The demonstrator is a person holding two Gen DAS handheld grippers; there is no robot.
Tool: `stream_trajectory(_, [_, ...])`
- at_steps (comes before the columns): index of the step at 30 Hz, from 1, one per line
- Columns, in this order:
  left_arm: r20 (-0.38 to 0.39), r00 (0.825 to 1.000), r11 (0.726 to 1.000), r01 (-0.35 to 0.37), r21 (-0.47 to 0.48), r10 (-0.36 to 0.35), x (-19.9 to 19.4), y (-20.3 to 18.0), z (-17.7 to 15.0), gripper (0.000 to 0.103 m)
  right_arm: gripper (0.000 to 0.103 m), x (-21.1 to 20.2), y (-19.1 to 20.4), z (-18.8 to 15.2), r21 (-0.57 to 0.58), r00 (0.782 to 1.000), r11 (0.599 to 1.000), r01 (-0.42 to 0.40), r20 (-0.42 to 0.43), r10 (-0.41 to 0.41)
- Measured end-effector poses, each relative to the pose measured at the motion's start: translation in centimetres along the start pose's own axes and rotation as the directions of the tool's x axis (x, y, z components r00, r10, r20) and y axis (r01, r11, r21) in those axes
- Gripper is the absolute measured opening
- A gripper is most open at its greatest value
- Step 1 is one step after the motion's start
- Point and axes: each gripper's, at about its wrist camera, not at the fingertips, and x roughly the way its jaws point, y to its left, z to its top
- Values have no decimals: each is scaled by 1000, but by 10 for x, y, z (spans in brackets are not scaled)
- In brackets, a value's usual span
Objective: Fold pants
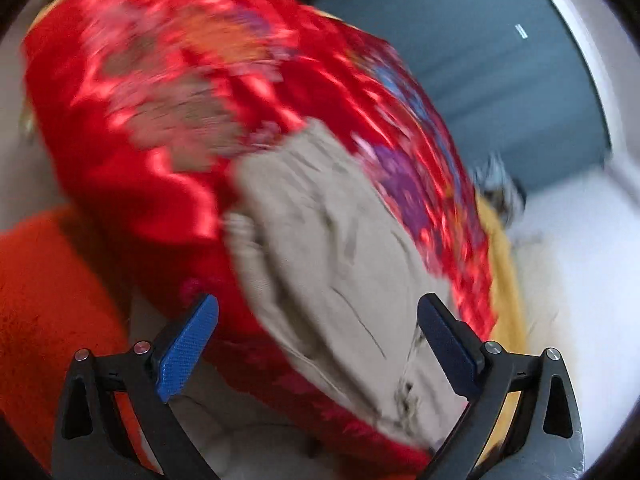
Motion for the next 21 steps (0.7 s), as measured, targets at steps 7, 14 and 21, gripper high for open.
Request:
stream_trajectory(7, [8,999,999,43,12,-43,19,4,6,80,100,0,0,1,-3,1000,1000,1,-1,-1])
stream_trajectory(14, [49,994,994,102,-29,-100,31,19,15,66,101,1,0,0,-14,1000,1000,5,1,-5])
stream_trajectory(21, [52,999,997,-18,81,14,35,-4,18,26,103,4,6,-1,-40,1000,999,28,-6,-29])
